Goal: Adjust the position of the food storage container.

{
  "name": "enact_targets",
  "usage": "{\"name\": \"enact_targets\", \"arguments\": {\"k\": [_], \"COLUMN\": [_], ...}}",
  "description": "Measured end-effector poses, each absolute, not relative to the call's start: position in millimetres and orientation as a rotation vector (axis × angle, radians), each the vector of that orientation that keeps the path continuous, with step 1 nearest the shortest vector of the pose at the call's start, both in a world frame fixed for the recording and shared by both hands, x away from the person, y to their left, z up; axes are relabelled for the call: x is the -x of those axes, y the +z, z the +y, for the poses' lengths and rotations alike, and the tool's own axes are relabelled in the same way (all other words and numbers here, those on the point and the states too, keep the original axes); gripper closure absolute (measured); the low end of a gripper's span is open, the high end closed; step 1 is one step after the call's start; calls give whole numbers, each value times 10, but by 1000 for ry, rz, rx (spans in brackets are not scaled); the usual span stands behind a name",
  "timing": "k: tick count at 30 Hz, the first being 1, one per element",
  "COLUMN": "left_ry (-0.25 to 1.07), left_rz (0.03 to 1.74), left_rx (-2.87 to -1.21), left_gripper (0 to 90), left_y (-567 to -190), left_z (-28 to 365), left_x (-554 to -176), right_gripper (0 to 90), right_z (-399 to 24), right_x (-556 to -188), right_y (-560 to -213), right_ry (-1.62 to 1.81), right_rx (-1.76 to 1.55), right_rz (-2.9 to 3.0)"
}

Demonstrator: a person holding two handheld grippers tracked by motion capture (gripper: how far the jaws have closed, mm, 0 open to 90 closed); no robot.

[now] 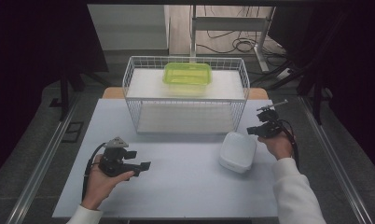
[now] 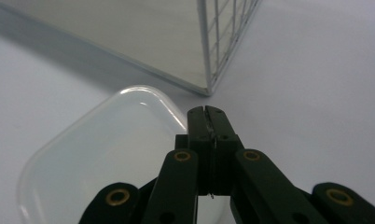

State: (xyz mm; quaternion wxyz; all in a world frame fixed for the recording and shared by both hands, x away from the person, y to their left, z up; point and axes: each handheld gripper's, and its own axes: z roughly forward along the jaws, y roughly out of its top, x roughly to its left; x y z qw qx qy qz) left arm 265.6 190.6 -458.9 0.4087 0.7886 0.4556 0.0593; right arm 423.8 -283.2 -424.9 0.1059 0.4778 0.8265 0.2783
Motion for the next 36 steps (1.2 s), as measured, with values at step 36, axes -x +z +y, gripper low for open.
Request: {"name": "enact_targets", "arguments": {"k": [36], "left_ry": [122], "left_rz": [1154], "left_rx": [-2043], "left_gripper": [239], "left_y": [-4704], "left_z": [1845], "left_x": [-2664], "right_gripper": [893], "right_z": [-2744], "right_x": [-4280], "right_y": [-4419], "right_ry": [685], "right_rx": [-1311], "right_rz": [2515]}}
